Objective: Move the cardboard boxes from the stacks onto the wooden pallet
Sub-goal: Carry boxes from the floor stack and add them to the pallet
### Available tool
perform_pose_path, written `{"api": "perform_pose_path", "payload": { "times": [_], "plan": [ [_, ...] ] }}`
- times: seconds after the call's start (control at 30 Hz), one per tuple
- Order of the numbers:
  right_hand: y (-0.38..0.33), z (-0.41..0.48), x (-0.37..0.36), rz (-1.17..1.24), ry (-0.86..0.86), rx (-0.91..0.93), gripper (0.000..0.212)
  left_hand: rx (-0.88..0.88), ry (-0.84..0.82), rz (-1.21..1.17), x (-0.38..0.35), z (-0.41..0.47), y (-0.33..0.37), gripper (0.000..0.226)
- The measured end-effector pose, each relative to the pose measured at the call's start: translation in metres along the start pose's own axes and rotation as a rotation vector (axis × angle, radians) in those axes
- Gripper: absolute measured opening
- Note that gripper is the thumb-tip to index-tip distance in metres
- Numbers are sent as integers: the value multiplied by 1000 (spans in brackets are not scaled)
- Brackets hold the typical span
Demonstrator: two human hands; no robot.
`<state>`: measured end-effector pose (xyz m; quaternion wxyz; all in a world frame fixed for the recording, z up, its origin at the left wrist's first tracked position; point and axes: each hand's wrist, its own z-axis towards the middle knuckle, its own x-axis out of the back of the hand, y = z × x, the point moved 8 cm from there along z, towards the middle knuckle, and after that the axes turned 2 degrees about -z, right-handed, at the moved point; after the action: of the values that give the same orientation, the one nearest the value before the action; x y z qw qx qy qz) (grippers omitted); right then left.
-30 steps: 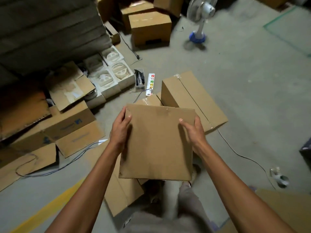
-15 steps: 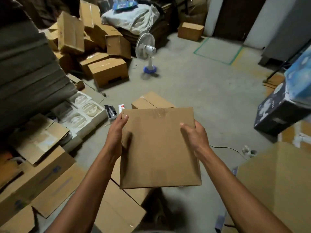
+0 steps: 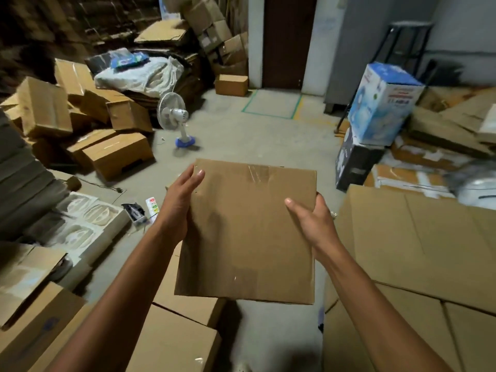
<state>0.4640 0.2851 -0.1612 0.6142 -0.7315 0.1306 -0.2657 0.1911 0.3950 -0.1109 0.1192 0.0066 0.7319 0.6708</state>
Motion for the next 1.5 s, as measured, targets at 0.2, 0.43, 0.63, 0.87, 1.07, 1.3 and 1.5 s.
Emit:
{"api": "perform_pose_path", "payload": {
  "times": [0.2,0.43,0.63,0.87,1.07,1.3,1.5],
  "plan": [
    [-9,-76,45,0,152,56,84,96,-29,-17,-14,-51,9,45],
    [-30,-184,70,-74,324,145,53,271,-34,-119,-2,-89,6,75],
    [-40,-277,77,-204,421,228,61,385,-306,-112,-9,-138,3,68],
    [-48,-357,126,-96,531,251,69,359,-467,-39,-48,-199,35,41],
    [-31,-410,194,135,496,84,77,265,-587,-104,-107,-270,40,8],
    [17,-511,297,463,500,-270,80,115,-868,-146,-198,-405,40,26],
    [61,-603,389,513,763,-221,65,60,-947,-162,-265,-517,18,63]
  ]
}}
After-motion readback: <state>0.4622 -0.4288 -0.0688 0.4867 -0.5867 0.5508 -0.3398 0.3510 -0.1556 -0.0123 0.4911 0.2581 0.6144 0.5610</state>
